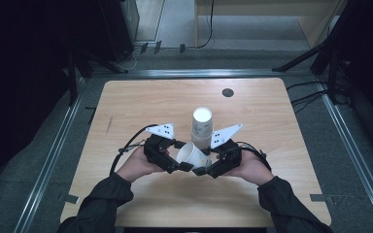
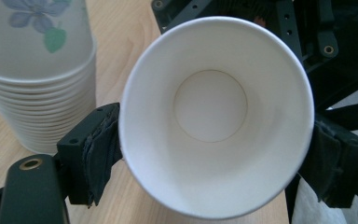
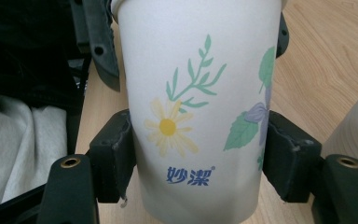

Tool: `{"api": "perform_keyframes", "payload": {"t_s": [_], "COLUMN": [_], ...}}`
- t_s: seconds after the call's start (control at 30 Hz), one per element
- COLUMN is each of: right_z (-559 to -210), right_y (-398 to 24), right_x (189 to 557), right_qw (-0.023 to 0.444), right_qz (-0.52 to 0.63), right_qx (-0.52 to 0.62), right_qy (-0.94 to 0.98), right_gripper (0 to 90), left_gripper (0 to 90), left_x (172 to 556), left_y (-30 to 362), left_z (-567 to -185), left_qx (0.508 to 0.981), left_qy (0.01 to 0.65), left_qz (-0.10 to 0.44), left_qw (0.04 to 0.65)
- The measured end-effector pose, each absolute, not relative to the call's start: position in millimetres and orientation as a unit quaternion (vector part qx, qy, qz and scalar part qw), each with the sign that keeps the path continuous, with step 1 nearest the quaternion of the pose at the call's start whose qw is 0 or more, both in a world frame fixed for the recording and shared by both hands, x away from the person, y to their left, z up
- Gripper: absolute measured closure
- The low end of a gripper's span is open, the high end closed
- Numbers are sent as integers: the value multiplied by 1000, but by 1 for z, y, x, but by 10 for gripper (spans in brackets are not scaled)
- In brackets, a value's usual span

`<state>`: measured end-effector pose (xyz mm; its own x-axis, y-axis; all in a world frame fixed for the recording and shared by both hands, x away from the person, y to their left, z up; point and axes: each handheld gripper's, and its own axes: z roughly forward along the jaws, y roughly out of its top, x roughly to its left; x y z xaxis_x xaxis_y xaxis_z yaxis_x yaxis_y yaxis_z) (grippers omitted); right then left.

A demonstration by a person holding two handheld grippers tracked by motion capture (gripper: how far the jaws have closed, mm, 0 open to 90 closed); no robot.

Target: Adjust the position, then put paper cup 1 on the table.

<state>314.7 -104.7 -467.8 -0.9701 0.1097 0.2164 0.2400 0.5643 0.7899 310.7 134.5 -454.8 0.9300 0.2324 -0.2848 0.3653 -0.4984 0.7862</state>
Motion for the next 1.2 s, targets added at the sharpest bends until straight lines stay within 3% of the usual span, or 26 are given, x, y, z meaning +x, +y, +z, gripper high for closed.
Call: {"api": "perform_keyframes", "payload": {"t_s": [0.07, 0.37, 0.7, 1.2], "right_z": [-468, -469, -469, -477], "right_y": [-104, -104, -103, -110], "right_x": [315, 315, 314, 313], "right_qw": [74, 79, 86, 47], "right_qz": [-457, -455, -447, -424], "right_qx": [-99, -99, -100, -107], "right_qy": [-881, -881, -885, -898], "right_gripper": [337, 338, 277, 222], "left_gripper": [209, 245, 249, 249], "left_x": [310, 309, 308, 313], "left_y": [134, 134, 137, 164], "left_z": [-454, -453, -451, -437], "left_qx": [861, 866, 870, 866], "left_qy": [170, 163, 161, 179], "left_qz": [-68, -59, -54, -39], "left_qw": [474, 470, 464, 466]}}
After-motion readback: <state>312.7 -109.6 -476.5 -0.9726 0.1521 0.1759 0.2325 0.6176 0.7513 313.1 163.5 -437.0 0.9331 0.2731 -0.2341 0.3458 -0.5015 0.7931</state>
